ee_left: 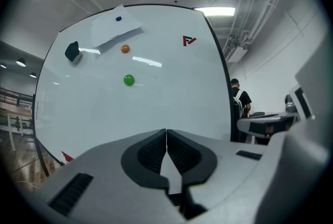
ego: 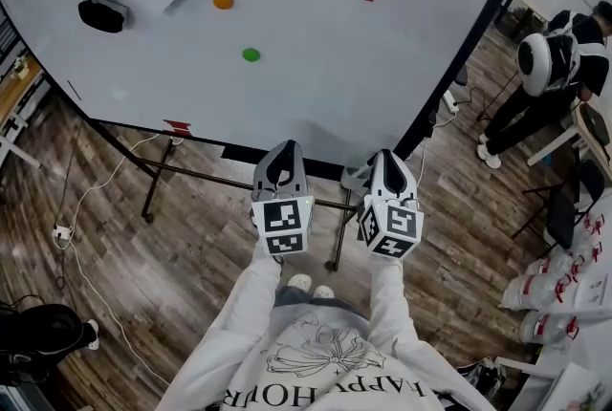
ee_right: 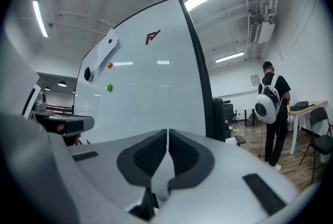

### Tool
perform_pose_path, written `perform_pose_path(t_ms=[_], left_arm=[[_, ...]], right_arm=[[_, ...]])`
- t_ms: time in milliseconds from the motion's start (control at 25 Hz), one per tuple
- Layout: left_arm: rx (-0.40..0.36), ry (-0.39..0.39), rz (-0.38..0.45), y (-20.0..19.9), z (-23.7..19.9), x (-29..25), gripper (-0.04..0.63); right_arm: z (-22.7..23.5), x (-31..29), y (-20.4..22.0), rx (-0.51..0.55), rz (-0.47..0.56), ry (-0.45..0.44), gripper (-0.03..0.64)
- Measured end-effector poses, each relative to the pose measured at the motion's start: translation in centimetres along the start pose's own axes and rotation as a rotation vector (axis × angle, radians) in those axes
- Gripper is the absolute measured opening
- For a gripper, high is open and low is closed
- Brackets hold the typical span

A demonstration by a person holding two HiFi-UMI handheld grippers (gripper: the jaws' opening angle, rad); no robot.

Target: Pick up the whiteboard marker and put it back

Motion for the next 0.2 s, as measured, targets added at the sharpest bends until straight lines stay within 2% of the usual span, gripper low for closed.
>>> perform_pose_path(t_ms=[200], left_arm=[[0.006, -0.002, 0.002, 0.09, 0.05, 0.02, 0.006]], right_arm=[[0.11, 0.01, -0.10, -0.005, 0.003, 0.006, 0.012]])
Point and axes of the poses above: the fingertips, and each gripper's own axes: x backward along the fingers, z to its right, y out of its underside, the point moved 7 cm from there along x, backward along the fingers, and after that the axes turned 4 degrees about y, right-handed, at the moved point
